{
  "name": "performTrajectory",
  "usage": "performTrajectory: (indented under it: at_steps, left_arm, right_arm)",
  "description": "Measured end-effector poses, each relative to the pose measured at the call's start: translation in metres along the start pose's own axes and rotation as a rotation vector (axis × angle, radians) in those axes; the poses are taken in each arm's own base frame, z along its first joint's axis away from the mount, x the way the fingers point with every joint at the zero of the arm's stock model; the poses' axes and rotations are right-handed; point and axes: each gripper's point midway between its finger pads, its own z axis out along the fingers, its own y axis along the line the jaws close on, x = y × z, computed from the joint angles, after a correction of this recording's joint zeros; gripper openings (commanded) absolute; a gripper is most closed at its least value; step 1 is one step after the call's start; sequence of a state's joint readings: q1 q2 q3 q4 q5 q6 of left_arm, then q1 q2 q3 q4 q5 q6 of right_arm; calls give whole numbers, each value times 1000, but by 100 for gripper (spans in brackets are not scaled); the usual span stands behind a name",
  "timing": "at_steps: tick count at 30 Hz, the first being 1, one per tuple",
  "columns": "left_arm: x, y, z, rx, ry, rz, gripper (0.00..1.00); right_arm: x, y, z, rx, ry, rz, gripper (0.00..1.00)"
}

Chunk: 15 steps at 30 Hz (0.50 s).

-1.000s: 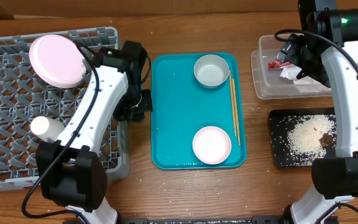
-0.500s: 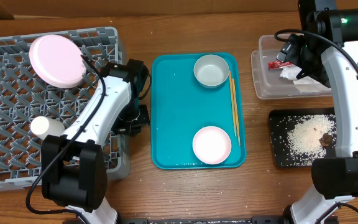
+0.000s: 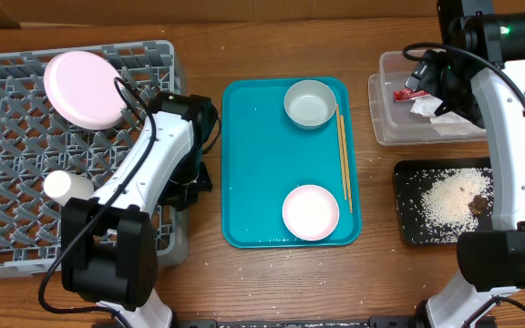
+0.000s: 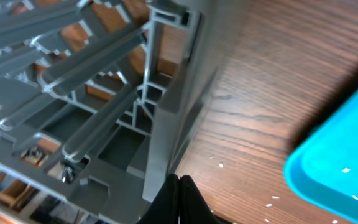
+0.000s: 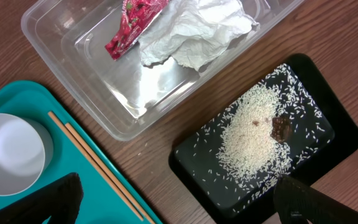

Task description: Sort waste into correct bins and load items into the dishwasher

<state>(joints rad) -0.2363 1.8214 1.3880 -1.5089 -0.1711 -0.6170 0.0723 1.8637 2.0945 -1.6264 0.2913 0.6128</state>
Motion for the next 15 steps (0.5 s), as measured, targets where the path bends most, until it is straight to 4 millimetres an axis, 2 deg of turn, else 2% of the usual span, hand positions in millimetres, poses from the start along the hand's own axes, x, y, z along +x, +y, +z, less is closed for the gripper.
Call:
performTrajectory:
  at_steps: [8, 15]
  left_arm:
    - [-3, 23, -1, -121, -35, -75, 4]
    - [-8, 22, -2, -120, -62, -86, 4]
  right_arm:
    - [0, 0, 0, 0, -1, 1, 100]
    - [0, 0, 0, 0, 0, 1, 100]
